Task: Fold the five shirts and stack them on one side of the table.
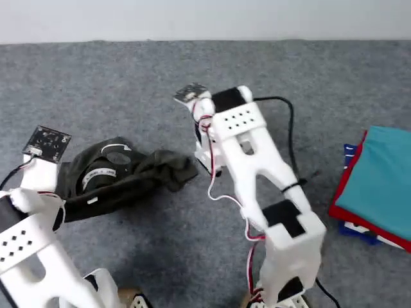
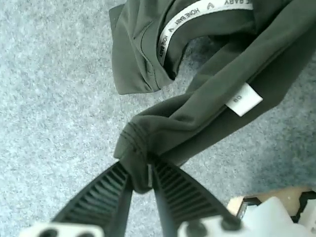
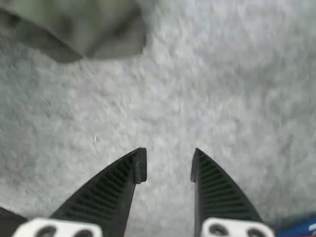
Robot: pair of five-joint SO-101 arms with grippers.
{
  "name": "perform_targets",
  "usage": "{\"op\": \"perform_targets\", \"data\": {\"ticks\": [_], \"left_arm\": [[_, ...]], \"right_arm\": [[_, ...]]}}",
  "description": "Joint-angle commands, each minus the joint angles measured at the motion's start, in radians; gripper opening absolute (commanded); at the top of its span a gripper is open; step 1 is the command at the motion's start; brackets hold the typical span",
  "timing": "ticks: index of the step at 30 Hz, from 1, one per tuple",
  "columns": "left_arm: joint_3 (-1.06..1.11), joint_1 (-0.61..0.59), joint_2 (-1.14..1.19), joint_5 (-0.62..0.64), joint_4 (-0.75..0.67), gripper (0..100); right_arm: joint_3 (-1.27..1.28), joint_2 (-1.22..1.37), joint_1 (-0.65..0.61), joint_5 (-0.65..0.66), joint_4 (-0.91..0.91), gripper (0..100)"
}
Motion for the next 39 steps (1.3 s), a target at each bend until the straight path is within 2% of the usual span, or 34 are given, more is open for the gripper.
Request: {"op": "perform_targets", "data": {"ticks": [1, 6, 18, 28, 33, 39], "left_arm": [[-0.008, -0.009, -0.021, -0.006, -0.020, 1], [-0.005, -0.009, -0.021, 0.052, -0.020, 1], [-0.004, -0.009, -0.023, 0.107, -0.014, 1], [-0.004, -0.009, -0.023, 0.146, -0.014, 1], [-0.004, -0.009, -0.023, 0.160, -0.014, 1], [-0.004, -0.008, -0.023, 0.169, -0.014, 1]], "right_arm": [[-0.140, 0.031, -0.062, -0.006, 0.030, 16.5], [-0.226, 0.111, -0.119, -0.006, 0.024, 16.5], [-0.299, 0.208, -0.119, -0.006, 0.024, 16.9], [-0.328, 0.208, -0.134, -0.003, -0.064, 16.9], [-0.330, 0.208, -0.166, 0.087, -0.076, 16.9], [-0.331, 0.268, -0.185, 0.100, -0.097, 16.9]]}}
